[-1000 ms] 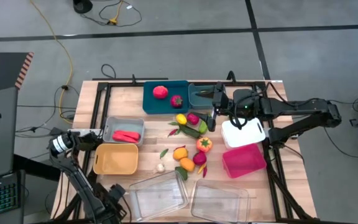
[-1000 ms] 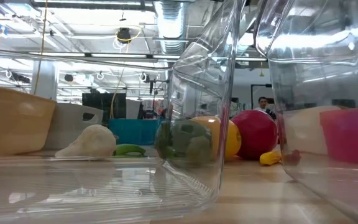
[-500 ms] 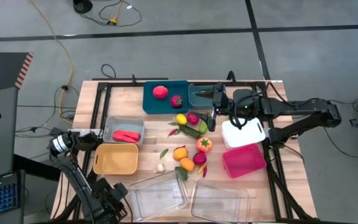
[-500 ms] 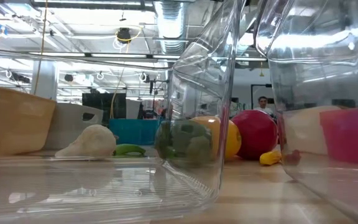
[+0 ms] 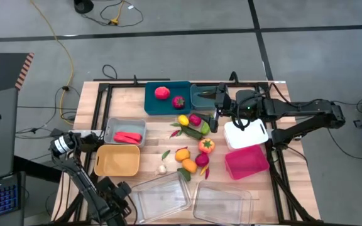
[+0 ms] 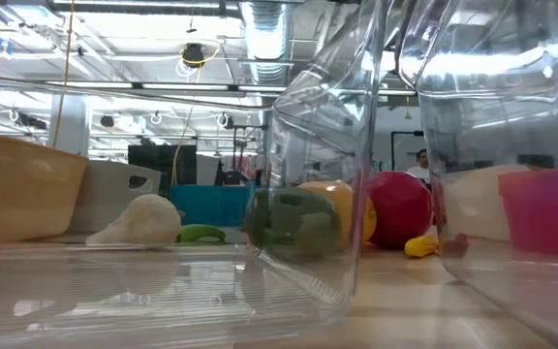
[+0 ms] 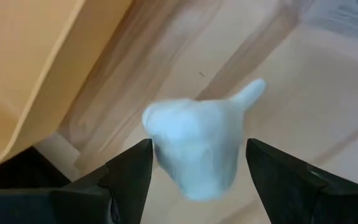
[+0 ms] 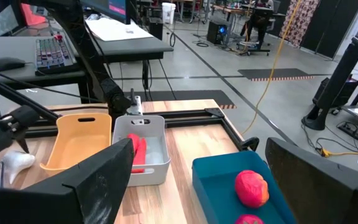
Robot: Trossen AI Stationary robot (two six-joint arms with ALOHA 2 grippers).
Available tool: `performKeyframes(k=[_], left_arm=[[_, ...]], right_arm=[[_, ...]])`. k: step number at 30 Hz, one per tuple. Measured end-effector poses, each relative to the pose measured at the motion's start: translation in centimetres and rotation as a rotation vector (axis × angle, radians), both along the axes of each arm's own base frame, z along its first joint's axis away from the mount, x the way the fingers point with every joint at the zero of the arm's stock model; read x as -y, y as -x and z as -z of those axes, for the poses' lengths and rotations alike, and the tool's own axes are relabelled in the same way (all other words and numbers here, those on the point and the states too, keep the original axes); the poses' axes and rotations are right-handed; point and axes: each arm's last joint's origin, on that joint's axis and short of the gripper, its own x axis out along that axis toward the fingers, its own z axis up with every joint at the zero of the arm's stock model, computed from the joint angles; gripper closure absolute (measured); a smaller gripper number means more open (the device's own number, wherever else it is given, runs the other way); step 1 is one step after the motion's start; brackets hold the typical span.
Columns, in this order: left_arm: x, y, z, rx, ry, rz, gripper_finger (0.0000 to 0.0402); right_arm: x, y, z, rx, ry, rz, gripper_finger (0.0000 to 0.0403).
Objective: Sort produce into baskets
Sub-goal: Put the garlic into the yellow bin
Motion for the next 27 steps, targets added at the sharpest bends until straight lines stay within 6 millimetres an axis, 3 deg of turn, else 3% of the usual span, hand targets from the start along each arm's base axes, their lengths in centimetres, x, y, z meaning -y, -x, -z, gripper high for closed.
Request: performKeyframes(k=[10, 20, 27], left_arm=[[-0.4, 0.1, 0.9, -0.005, 0.002, -0.006, 0.0163], [-0.4, 0.1, 0.9, -0.013, 0.009, 0.003, 0.0240], [-0.5, 0.4, -0.5, -0.036, 0.082, 0.031, 0.0228]], right_arm=[[0.0, 0.0, 0.0, 0.000, 0.000, 0.000, 0.0010], [0.0, 0.0, 0.0, 0.000, 0.000, 0.000, 0.0010], [0.0, 0.0, 0.0, 0.000, 0.000, 0.000, 0.0010]])
